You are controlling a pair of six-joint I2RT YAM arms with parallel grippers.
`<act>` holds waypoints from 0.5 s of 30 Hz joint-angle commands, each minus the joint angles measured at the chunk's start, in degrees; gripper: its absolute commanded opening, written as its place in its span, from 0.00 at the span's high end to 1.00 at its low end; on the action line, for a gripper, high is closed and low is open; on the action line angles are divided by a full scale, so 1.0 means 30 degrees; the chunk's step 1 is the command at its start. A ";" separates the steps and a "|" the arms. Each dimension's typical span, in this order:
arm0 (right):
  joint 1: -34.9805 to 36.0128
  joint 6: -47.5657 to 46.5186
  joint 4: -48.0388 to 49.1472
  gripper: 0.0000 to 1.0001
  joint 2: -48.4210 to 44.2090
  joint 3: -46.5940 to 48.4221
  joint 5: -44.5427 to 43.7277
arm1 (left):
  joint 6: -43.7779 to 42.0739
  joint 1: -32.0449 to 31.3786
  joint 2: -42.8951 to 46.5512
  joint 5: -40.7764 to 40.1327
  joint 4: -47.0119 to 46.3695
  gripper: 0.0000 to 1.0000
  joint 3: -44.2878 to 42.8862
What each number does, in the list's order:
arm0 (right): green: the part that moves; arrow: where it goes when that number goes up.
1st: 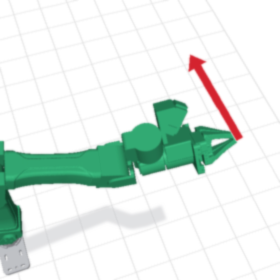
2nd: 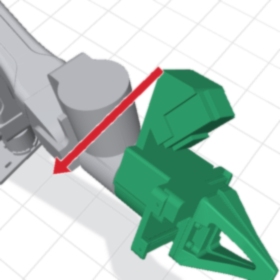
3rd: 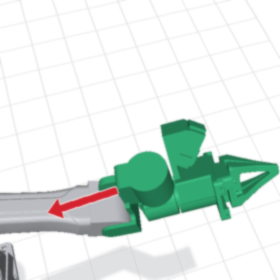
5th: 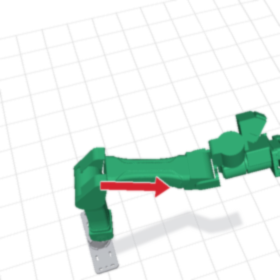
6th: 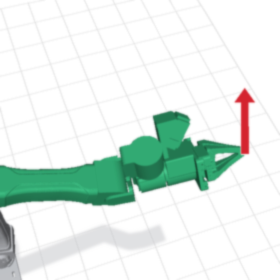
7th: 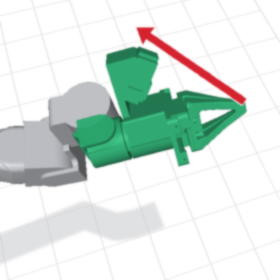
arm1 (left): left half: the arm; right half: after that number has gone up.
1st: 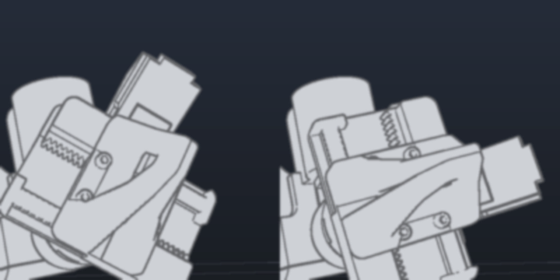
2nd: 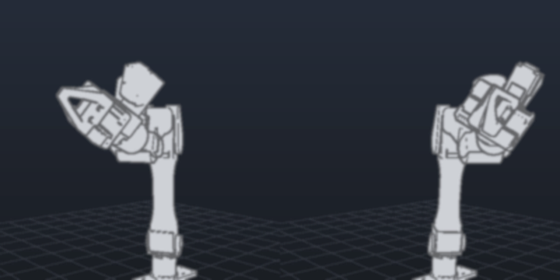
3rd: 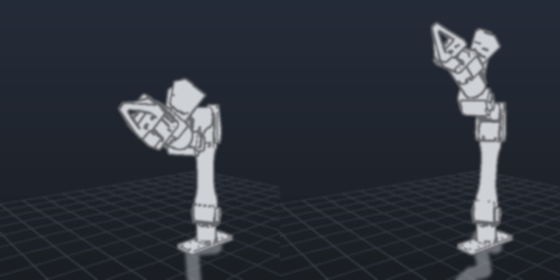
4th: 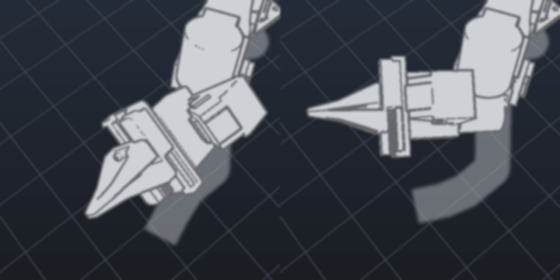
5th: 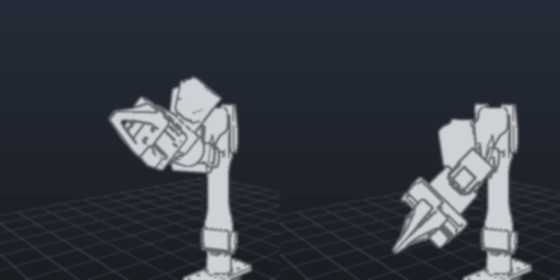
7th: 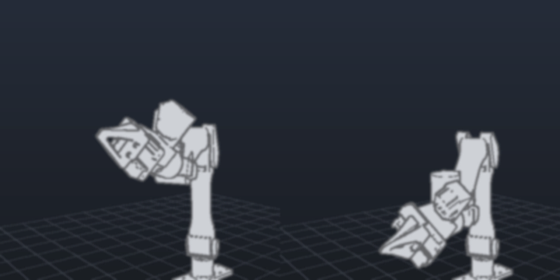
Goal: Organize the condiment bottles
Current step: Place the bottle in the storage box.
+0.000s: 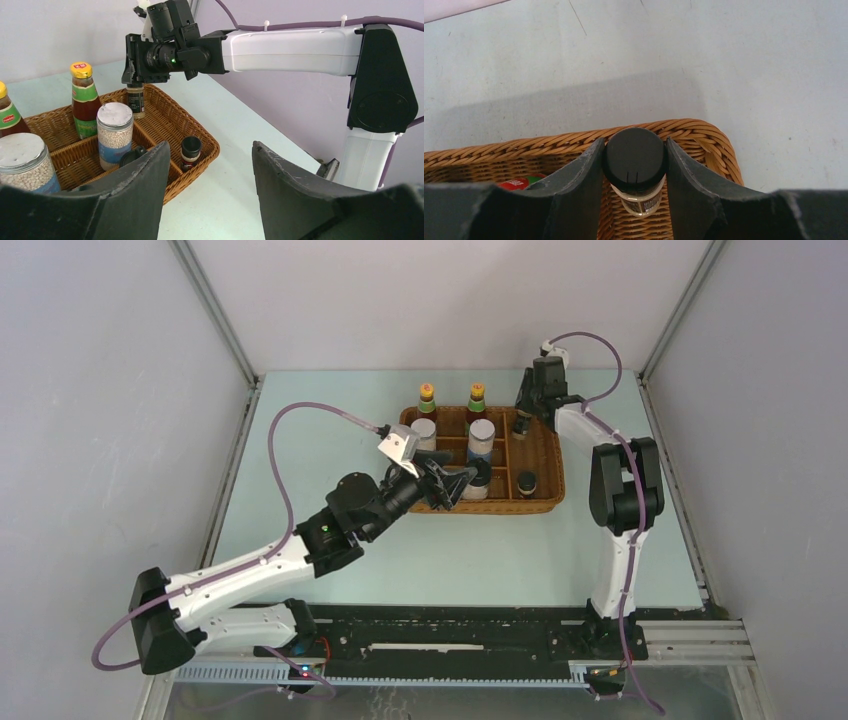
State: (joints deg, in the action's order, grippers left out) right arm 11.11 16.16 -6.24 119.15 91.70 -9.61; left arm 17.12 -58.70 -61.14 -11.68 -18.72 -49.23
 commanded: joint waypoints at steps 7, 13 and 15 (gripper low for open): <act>0.0564 -0.0437 0.0299 0.51 -0.2088 -0.0402 -0.0720 | 0.0385 -0.0034 0.0861 0.0142 -0.0264 0.34 0.0487; 0.0689 -0.0408 0.0237 0.49 -0.2260 -0.0749 -0.0839 | 0.0392 -0.0150 0.1124 0.0060 -0.0145 0.34 0.0612; 0.0718 -0.0378 0.0260 0.48 -0.2226 -0.0850 -0.0850 | 0.0414 -0.0186 0.1204 0.0009 -0.0118 0.34 0.0690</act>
State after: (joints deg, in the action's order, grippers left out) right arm 12.80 15.62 -6.61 116.01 89.56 -10.72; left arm 17.63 -58.87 -59.13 -11.60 -18.70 -48.97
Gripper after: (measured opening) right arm 0.516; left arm 0.659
